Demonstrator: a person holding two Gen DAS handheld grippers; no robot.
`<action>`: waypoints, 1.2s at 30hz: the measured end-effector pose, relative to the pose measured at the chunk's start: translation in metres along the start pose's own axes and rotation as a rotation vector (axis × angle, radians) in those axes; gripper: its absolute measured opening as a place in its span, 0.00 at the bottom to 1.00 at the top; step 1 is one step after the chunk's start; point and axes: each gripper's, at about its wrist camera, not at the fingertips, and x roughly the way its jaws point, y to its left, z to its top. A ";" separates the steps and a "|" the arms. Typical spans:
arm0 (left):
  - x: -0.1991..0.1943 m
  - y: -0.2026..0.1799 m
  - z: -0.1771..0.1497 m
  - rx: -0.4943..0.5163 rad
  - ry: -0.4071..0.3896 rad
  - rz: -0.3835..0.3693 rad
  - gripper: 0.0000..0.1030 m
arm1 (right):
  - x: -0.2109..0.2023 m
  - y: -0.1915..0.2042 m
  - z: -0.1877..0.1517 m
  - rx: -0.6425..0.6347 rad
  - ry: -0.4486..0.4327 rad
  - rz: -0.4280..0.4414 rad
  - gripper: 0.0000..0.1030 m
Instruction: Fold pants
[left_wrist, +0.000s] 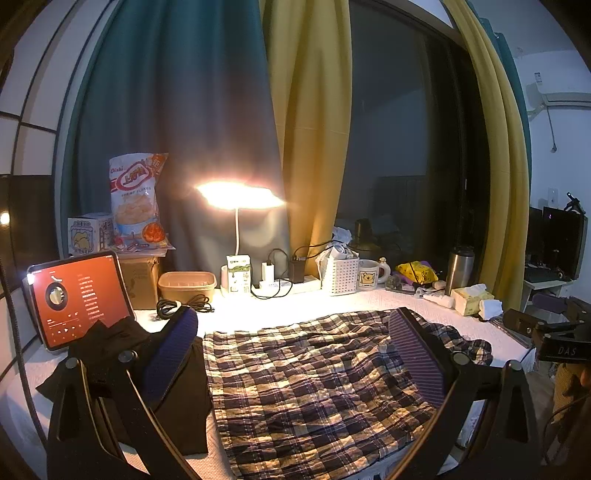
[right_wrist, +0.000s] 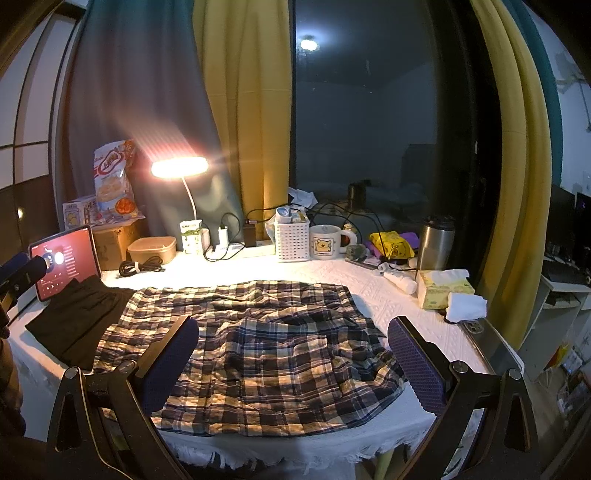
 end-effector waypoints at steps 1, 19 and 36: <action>0.000 0.000 0.000 -0.001 0.001 0.001 0.99 | 0.000 0.001 0.000 -0.001 -0.001 0.001 1.00; 0.000 0.004 0.000 -0.007 0.005 0.005 0.99 | -0.001 0.005 0.002 -0.004 0.001 0.007 1.00; 0.008 0.008 -0.002 -0.004 0.036 0.021 0.99 | 0.005 0.007 -0.003 -0.005 0.015 0.026 1.00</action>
